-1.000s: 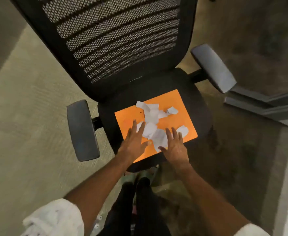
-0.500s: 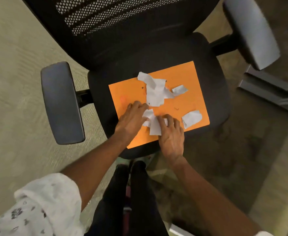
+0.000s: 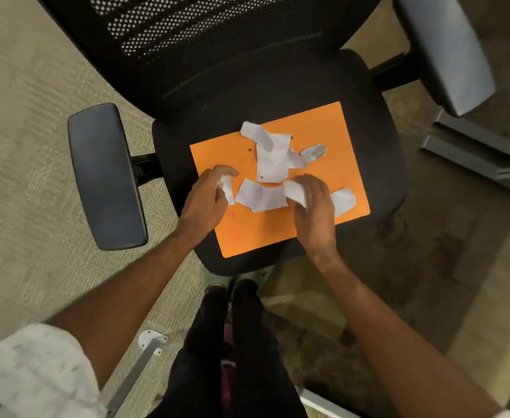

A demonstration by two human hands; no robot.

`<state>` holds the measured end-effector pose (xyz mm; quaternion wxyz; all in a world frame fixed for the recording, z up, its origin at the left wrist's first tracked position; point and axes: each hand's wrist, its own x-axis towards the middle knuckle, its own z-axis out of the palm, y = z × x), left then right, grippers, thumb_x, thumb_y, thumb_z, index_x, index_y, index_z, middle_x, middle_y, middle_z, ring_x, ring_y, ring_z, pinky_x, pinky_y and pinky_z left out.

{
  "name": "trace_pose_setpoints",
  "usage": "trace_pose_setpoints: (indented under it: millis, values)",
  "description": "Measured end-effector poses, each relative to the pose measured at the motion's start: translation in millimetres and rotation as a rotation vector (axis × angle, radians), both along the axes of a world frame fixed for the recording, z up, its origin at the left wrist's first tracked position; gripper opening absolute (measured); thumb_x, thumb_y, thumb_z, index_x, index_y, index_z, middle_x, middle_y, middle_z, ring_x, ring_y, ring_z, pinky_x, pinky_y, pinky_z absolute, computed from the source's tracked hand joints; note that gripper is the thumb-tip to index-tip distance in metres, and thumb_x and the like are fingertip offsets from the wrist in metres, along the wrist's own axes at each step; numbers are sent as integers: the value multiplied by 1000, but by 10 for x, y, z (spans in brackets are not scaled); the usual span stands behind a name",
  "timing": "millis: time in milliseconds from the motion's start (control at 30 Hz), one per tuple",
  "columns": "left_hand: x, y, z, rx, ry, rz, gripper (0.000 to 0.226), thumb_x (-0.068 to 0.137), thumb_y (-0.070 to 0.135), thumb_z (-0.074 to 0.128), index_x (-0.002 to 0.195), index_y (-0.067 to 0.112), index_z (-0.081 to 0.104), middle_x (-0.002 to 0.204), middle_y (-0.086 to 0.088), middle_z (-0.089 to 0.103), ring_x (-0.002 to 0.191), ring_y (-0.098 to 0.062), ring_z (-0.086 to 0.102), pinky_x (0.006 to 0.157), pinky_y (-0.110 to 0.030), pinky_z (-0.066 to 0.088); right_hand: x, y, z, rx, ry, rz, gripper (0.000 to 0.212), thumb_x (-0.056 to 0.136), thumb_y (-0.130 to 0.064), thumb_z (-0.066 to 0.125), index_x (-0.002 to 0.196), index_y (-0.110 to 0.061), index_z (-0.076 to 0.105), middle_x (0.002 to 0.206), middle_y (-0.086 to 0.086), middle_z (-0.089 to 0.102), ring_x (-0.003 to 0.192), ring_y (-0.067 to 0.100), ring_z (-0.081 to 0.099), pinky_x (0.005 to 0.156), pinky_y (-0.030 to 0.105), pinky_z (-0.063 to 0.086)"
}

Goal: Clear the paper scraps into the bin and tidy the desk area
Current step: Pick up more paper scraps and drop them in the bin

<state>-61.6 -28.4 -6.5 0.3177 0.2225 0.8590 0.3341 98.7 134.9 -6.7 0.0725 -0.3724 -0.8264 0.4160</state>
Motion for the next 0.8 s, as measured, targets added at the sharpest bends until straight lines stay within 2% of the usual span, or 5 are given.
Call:
trace_pose_setpoints:
  millis: [167, 267, 400, 600, 800]
  values:
    - [133, 176, 110, -150, 166, 31, 24, 99, 25, 37, 84, 20, 56, 81, 5, 63, 74, -23, 60, 67, -42, 50, 187, 332, 187, -60, 48, -276, 40, 86, 3, 56, 117, -22, 58, 120, -1, 56, 112, 17, 57, 95, 39, 53]
    - [238, 348, 127, -234, 205, -26, 26, 99, 46, 43, 92, 24, 55, 79, 8, 58, 74, -23, 58, 66, -35, 40, 359, 546, 230, 13, 11, -372, 29, 84, -3, 50, 108, -17, 58, 112, 6, 57, 101, 16, 54, 85, 30, 48]
    - [281, 505, 47, -359, 152, -89, 73, 75, 87, 55, 115, 26, 49, 97, 2, 66, 90, -23, 62, 76, -35, 37, 555, 716, 110, -43, -169, -409, 28, 91, -27, 49, 107, -3, 54, 109, 16, 56, 93, 21, 50, 71, 21, 33]
    - [333, 463, -141, -334, 175, -103, 64, 79, 71, 68, 119, 27, 43, 109, -2, 67, 103, -30, 64, 75, -37, 33, 530, 606, -105, -109, -346, -428, 70, 74, -47, 85, 122, -8, 52, 116, 6, 52, 102, 20, 53, 83, 35, 48]
    - [311, 406, -215, -277, 201, -157, 46, 90, 67, 57, 111, 26, 49, 93, 2, 70, 91, -25, 63, 70, -35, 36, 322, 511, -146, -124, -263, -532, 59, 75, -28, 88, 118, -14, 51, 114, 5, 59, 105, 23, 59, 89, 42, 54]
